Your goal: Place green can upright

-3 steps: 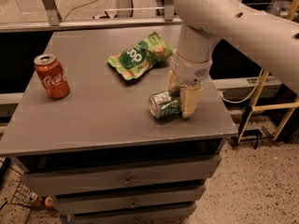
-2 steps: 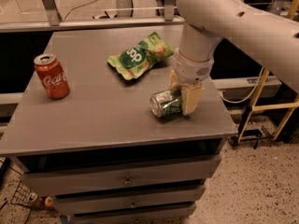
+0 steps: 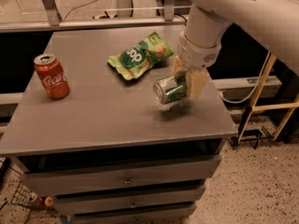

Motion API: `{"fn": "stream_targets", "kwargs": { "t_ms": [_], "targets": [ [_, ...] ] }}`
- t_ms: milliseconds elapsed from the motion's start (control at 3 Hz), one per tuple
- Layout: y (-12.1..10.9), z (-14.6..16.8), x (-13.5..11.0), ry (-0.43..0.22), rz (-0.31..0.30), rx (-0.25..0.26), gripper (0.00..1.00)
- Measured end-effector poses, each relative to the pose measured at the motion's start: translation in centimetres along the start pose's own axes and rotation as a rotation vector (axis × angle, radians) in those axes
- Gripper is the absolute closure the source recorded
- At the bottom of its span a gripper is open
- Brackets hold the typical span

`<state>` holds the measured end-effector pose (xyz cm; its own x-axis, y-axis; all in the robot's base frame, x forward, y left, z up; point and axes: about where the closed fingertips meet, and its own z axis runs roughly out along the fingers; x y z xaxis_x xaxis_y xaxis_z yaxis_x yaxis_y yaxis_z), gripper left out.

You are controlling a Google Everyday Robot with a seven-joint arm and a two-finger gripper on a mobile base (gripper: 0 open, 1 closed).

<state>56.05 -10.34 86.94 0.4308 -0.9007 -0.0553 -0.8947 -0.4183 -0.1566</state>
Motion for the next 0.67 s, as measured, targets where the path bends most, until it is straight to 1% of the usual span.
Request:
{"fn": "stream_targets", "kwargs": {
  "t_ms": [333,667],
  "targets": [
    [0.00,0.00,0.00,0.000,0.000,0.000,1.00],
    [-0.33,-0.77,0.05,0.064,-0.093,0.070,1.00]
  ]
}}
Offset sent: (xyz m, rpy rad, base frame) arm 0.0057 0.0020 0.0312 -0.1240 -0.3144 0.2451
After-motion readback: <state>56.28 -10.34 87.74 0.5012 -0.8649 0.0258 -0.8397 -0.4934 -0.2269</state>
